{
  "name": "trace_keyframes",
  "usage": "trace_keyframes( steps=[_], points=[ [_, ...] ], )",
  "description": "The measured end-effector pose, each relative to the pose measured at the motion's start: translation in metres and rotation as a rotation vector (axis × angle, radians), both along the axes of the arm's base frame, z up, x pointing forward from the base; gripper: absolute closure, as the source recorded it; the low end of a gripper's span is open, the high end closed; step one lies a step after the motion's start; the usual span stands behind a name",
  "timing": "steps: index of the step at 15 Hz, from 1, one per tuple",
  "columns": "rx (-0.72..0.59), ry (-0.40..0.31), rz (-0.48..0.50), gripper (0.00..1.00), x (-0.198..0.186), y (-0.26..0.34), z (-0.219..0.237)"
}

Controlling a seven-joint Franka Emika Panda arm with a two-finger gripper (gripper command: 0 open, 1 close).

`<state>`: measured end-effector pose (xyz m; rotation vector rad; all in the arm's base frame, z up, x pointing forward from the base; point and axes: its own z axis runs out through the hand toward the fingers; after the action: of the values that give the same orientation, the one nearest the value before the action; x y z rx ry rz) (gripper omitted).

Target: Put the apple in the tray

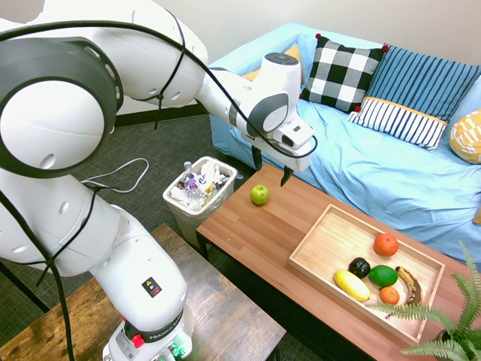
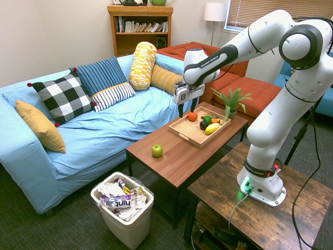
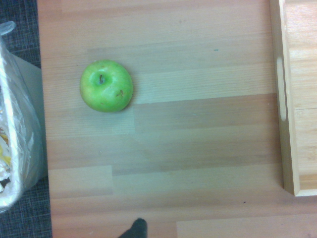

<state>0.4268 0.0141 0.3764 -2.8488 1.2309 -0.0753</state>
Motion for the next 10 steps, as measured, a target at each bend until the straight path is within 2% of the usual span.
trace_keyframes(
  steps=[3,6,10],
  points=[
    [-0.008,-0.001,-0.008,0.00,0.001,0.008,-0.002],
    [-0.011,-0.033,0.001,0.00,0.010,0.038,-0.011],
    [-0.028,-0.042,0.024,0.00,0.025,0.092,-0.061]
  ],
)
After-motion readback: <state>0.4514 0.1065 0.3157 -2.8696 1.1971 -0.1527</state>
